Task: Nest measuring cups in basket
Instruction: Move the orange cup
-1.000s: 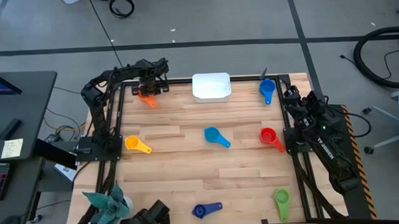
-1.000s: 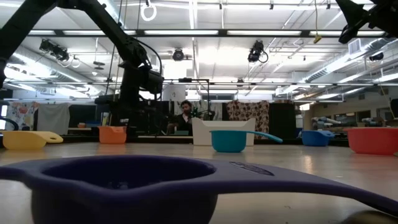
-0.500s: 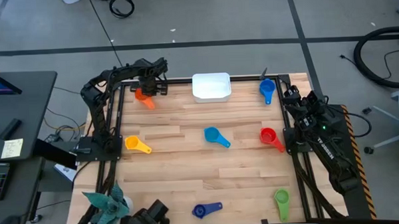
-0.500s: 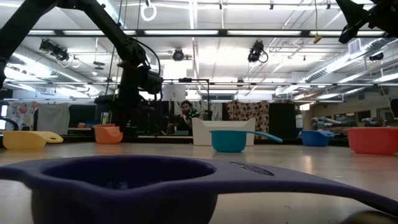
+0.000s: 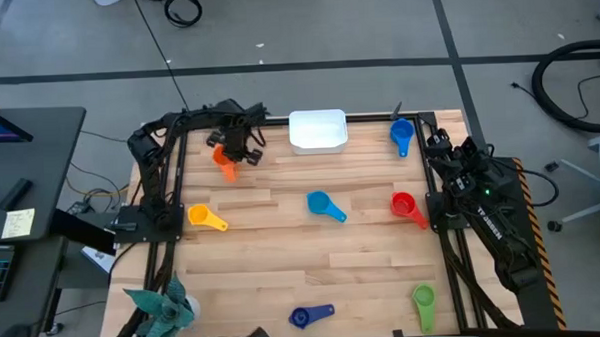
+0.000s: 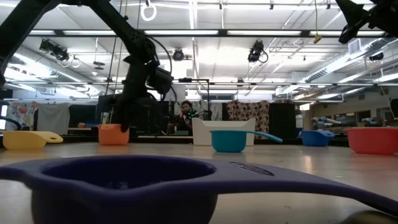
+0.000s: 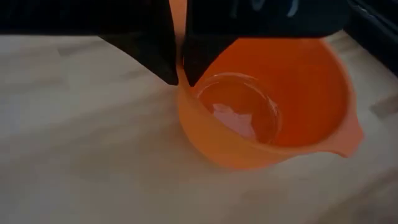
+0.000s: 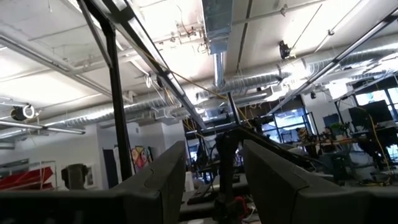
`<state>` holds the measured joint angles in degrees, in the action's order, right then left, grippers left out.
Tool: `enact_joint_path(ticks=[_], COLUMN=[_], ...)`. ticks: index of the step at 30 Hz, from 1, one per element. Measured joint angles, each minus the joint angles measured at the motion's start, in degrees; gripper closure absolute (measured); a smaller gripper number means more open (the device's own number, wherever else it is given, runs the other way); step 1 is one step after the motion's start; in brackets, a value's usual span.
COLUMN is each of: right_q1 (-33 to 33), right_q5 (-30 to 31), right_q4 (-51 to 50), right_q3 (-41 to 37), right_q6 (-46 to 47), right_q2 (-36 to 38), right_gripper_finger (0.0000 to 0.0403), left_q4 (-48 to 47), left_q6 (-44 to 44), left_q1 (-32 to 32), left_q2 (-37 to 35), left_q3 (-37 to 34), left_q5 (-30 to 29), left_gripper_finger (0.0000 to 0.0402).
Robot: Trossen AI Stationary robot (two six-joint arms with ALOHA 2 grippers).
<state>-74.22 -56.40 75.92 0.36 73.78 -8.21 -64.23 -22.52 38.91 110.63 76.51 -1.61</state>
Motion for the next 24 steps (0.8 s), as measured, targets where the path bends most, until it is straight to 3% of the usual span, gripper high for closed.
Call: enact_joint_path(ticks=[13,18,24], right_q1=[0.01,0.01,0.01], right_q5=[-0.68,-0.68,-0.70], right_q4=[-0.12,-0.16,-0.20], right_q3=[0.00,0.00,0.01], right_q6=[0.00,0.02,0.02], right_q2=[0.00,-0.02,0.00], right_gripper_finger=[0.0238,0.0238,0.0238], left_q4=[-0.43,-0.20,1.82], left_q6=[2.55,5.02,5.18], left_q1=[-13.93,-15.97,-16.04], left_q2=[0.00,0.00,0.00], left_q3=[0.00,0.00,0.00], left_q5=[2.90,2.89,3.11], left_gripper_finger=[0.0387,0.0385,0.0340])
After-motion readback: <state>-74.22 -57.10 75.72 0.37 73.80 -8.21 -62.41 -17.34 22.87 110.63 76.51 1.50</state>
